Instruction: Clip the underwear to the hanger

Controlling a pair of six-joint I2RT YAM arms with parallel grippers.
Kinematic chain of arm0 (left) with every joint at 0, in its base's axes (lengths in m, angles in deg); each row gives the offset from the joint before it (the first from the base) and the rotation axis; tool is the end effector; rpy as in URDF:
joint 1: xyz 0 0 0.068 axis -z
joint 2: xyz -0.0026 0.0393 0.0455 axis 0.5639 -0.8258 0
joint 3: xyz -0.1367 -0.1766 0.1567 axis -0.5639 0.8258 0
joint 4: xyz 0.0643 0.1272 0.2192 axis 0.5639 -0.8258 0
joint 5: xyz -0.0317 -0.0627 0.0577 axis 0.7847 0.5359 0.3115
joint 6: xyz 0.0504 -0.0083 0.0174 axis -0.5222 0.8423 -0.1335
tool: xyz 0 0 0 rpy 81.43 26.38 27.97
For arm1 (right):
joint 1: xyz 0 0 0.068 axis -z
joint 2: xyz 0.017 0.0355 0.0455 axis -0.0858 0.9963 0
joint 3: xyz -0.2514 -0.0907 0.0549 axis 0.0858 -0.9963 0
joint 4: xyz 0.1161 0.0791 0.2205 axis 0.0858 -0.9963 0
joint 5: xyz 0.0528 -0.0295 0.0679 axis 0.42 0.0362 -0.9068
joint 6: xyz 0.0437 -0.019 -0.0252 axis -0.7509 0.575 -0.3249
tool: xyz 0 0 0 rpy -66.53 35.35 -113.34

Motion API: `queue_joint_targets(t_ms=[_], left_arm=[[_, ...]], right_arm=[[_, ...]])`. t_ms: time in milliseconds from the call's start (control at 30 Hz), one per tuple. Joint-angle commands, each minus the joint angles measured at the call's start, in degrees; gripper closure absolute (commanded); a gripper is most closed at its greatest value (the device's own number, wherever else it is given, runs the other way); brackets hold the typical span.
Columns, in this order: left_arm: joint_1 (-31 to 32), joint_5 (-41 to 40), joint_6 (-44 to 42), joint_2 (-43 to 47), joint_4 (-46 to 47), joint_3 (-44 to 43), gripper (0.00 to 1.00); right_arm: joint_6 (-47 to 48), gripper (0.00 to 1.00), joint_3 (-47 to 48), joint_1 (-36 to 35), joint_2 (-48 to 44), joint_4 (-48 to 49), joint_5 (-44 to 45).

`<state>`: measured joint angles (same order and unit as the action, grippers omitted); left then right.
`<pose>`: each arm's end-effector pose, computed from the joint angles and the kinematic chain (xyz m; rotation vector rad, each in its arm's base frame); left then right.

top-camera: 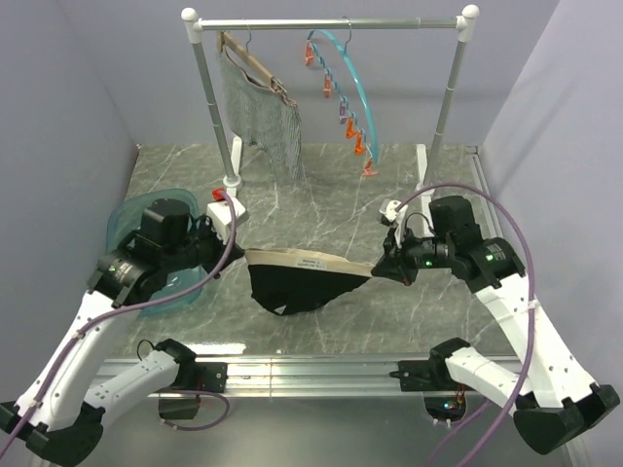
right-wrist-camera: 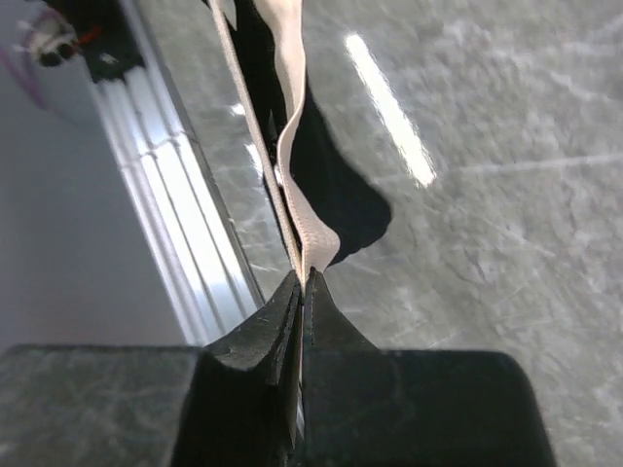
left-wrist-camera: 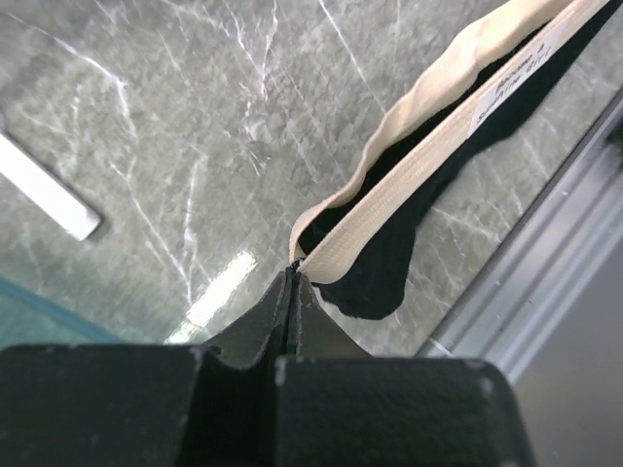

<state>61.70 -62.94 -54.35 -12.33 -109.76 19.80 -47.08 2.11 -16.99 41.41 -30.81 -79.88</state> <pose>0.1348 -0.0828 0.3714 0.8660 1.9923 -0.5380 0.1476 0.0842 0.3468 -1.1469 1.9539 0.8235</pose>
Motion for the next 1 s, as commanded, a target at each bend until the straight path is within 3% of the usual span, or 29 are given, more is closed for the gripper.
queue_joint_targets(t_ms=[0, 167, 300, 433, 833, 967], left_arm=[[-0.1, -2.6, -1.7, -0.9, -7.6, -9.6, 1.0], [-0.1, 2.7, -3.4, -4.4, -14.0, -12.3, 1.0], [-0.2, 4.2, -3.4, -7.6, -9.4, -6.2, 1.0], [-0.1, 5.4, -3.5, -9.0, -3.1, -5.0, 1.0], [0.1, 16.0, -9.1, 1.7, -4.3, 0.6, 1.0], [0.1, 17.0, -7.2, -1.7, -5.7, 0.2, 1.0]], right_arm=[[0.0, 1.0, 8.5, -0.5, -1.8, -5.7, -3.7], [-4.4, 1.0, 9.4, -0.9, -2.3, -7.6, -2.3], [-12.7, 1.0, -1.9, -0.9, -2.6, 1.1, -1.8], [-14.9, 1.0, -6.3, -0.9, -4.5, 11.2, 4.1], [-19.0, 1.0, -3.9, -1.4, -22.3, 8.2, 5.1], [-24.2, 1.0, -3.2, -1.9, -20.5, 8.2, 4.4]])
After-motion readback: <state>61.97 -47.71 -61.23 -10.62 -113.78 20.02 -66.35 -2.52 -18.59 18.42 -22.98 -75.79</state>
